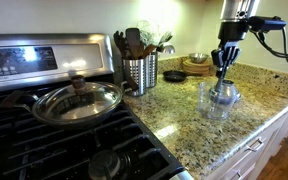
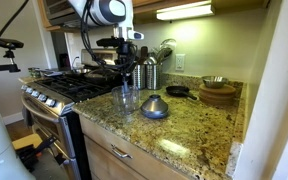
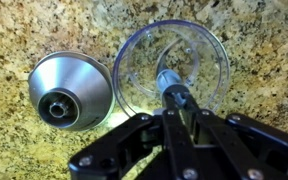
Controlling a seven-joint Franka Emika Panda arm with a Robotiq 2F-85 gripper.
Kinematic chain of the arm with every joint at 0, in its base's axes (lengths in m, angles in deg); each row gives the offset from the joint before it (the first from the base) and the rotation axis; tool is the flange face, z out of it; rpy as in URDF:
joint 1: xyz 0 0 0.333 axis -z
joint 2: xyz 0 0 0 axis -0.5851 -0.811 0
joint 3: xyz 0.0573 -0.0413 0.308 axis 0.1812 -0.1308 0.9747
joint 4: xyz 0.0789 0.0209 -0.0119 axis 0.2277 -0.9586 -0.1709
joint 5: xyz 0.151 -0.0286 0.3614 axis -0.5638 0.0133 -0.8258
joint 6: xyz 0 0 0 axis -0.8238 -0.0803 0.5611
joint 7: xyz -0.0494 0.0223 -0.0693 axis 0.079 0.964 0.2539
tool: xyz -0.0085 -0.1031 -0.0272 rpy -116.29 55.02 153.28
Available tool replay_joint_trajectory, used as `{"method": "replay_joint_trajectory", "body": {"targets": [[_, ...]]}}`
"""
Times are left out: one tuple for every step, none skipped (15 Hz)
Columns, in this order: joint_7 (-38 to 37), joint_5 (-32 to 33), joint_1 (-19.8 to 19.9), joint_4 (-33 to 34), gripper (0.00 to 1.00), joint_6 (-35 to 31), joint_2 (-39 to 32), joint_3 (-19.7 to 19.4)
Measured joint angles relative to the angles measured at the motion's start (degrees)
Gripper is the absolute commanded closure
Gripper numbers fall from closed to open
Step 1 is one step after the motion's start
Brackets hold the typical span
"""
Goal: Put the blade in the clear bowl and then cover the bowl with the grey lid
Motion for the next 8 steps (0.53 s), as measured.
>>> {"method": "replay_joint_trajectory", "body": {"targets": [[0.0, 0.0, 0.0, -0.1, 0.94, 0.0, 0.0, 0.0], [0.0, 0.0, -0.1, -0.1, 0.94, 0.0, -0.1, 0.0], [0.0, 0.0, -0.1, -0.1, 0.94, 0.0, -0.2, 0.0], [0.0, 0.0, -0.2, -0.1, 0.94, -0.1, -0.4, 0.0], [0.0, -0.1, -0.2, -0.1, 0.94, -0.2, -0.6, 0.0], [0.1, -0.1, -0.2, -0.1, 0.94, -0.4, -0.9, 0.0], [0.1, -0.2, -0.2, -0.1, 0.94, -0.6, -1.3, 0.0], [0.1, -0.2, -0.2, -0.1, 0.94, -1.0, -1.8, 0.0]]}}
